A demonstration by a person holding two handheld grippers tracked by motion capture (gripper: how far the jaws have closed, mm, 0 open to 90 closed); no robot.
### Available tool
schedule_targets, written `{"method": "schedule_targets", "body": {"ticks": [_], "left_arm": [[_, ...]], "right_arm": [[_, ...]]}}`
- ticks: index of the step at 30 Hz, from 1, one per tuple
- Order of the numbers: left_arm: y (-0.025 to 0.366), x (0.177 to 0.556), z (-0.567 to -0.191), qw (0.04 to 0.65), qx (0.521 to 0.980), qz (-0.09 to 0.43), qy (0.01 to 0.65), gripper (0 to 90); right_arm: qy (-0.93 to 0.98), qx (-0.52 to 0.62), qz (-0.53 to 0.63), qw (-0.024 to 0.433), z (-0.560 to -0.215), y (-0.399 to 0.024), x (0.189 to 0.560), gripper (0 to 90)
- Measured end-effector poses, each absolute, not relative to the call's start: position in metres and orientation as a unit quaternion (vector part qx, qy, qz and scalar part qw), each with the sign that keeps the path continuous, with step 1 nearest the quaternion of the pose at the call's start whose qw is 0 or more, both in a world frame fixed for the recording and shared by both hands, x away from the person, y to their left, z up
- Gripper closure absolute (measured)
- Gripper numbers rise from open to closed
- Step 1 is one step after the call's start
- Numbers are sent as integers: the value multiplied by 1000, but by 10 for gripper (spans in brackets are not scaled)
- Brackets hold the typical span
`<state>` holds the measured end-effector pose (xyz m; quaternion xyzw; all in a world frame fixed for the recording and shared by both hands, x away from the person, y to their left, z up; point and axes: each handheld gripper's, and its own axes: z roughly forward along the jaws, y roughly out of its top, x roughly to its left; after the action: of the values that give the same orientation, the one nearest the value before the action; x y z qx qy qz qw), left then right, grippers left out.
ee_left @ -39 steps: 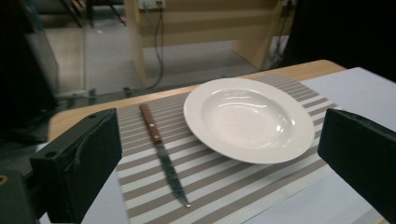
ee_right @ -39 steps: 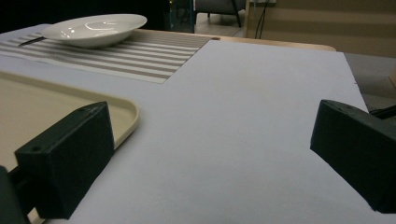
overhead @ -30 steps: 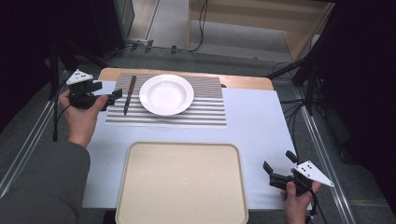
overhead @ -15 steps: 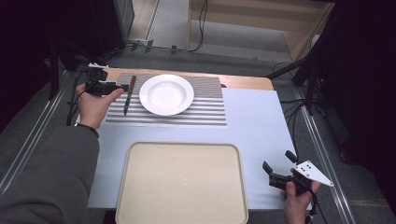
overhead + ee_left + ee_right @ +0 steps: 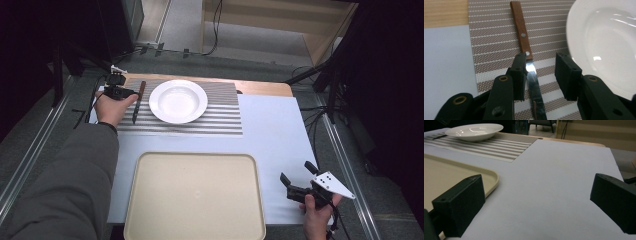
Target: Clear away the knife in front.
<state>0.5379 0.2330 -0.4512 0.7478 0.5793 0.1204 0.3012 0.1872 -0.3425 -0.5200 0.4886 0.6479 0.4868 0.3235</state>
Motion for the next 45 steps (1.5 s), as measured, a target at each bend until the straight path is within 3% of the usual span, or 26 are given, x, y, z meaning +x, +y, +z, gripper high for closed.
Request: {"method": "schedule_targets", "body": {"ticks": [9, 22, 30, 45], "left_arm": [[226, 553, -464, 284, 743, 141, 590, 676], [226, 563, -480, 288, 727, 149, 605, 687], [215, 562, -482, 257, 744, 163, 595, 756], [215, 559, -473, 230, 760, 169, 584, 770]], "right_arm": [[650, 489, 483, 324, -520, -341, 187, 0], [659, 487, 469, 330, -521, -338, 189, 0], [662, 487, 466, 328, -521, -337, 190, 0], [661, 488, 466, 329, -521, -337, 190, 0]]}}
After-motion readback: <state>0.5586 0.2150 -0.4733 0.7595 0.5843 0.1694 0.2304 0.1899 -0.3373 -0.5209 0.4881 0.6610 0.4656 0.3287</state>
